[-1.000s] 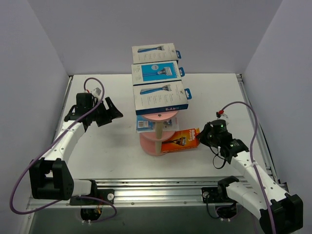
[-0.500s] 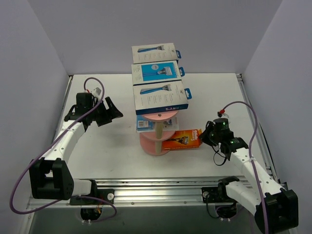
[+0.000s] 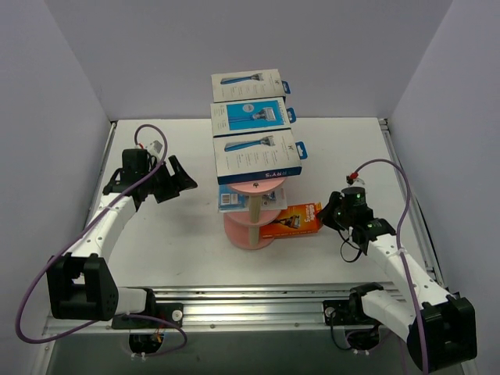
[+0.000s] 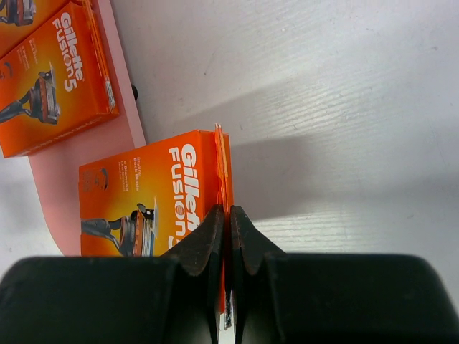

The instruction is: Place and organize the shaving razors onto the shelf

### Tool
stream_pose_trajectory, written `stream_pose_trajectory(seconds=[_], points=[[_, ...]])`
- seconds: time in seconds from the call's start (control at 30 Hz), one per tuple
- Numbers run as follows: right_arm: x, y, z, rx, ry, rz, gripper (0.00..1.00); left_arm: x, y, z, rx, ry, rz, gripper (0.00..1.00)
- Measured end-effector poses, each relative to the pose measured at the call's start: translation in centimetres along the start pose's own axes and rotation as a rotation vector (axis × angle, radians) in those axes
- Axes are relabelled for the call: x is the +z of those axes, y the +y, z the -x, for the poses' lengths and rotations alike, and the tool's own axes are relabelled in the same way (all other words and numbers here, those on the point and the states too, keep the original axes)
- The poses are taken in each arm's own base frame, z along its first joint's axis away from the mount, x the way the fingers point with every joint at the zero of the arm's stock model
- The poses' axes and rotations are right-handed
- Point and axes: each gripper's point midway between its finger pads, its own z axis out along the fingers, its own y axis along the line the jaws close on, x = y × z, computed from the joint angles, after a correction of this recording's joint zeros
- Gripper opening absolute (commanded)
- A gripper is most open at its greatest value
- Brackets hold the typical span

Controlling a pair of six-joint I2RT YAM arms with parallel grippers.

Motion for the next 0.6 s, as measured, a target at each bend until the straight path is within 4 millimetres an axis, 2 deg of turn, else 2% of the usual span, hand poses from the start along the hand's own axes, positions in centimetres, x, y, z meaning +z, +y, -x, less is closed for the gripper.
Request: stream_pose_trajectory(seconds=[0.6], points=[[0.6,1.0,1.7,-0.026,-0.066,0.046,0.0,0.0,-0.1,0.0,0.0,0.001,-0.003,0.85]])
